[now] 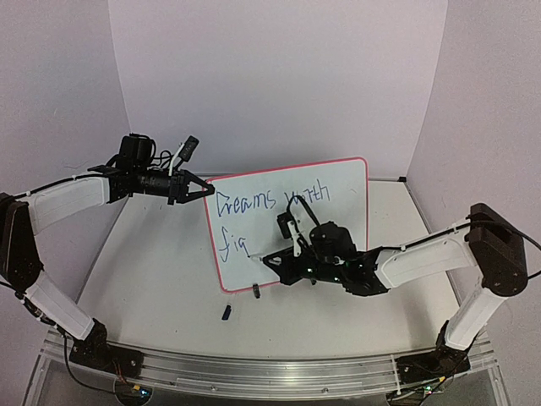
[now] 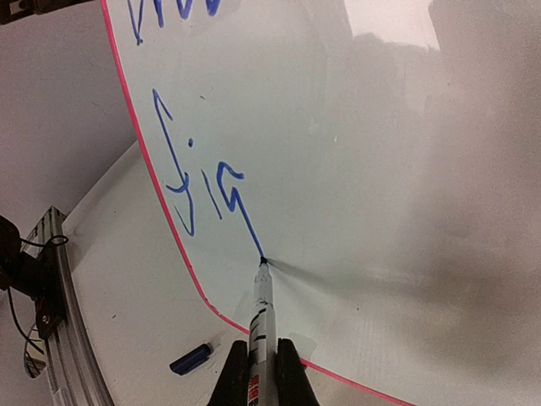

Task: Write a sentence on the whiteboard

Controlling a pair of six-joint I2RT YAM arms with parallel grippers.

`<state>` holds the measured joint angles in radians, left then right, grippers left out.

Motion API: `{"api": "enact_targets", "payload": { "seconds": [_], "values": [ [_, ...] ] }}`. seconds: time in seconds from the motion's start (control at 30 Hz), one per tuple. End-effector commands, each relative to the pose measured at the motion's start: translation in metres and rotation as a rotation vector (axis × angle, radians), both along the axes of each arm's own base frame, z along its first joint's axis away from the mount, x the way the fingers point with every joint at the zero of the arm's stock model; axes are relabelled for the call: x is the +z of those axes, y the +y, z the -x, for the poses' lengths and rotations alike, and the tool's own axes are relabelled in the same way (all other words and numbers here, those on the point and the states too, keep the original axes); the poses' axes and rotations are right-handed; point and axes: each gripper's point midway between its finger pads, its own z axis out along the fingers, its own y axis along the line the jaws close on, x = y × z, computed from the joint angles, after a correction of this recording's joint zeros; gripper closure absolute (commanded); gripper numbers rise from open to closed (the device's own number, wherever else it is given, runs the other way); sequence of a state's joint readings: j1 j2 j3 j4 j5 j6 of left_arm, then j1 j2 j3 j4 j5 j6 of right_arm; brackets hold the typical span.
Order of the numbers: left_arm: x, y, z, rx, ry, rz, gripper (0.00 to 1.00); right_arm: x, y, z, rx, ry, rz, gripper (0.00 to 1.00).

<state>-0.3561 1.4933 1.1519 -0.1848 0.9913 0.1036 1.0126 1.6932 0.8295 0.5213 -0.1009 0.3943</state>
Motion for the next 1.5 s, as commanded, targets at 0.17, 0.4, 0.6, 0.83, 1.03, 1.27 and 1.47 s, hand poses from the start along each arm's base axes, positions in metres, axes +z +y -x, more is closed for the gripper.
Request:
{"api": "enact_targets", "payload": {
  "seconds": [0.17, 0.4, 0.6, 0.83, 1.03, 1.27, 1.47],
  "values": [
    [-0.035, -0.005, 0.010, -0.032, 0.032, -0.091, 1.00, -0.004, 0.025, 0.005, 0.057, 0.018, -0.027, 1.00],
    [-0.035, -0.005, 0.010, -0.032, 0.031, -0.092, 1.00, 0.040, 0.034, -0.002, 0.054, -0.052, -0.133, 1.00],
    [-0.035, -0.005, 0.010, -0.031, 0.030, -0.092, 1.00, 0.079, 0.019, 0.004, 0.037, -0.092, -0.215, 1.00],
    [-0.036, -0.005, 0.010, -0.031, 0.034, -0.094, 1.00, 0.077, 0.002, -0.010, -0.057, -0.149, -0.157, 1.00],
    [-0.037, -0.005, 0.010, -0.031, 0.038, -0.094, 1.00, 0.076, 0.001, -0.022, -0.081, -0.163, -0.141, 1.00],
    [-0.035, -0.005, 0.010, -0.031, 0.031, -0.093, 1.00, 0.067, 0.001, -0.032, -0.091, -0.145, -0.118, 1.00],
    [-0.035, -0.005, 0.010, -0.031, 0.032, -0.094, 1.00, 0.052, -0.003, -0.025, -0.077, -0.104, -0.095, 1.00]
  ]
}}
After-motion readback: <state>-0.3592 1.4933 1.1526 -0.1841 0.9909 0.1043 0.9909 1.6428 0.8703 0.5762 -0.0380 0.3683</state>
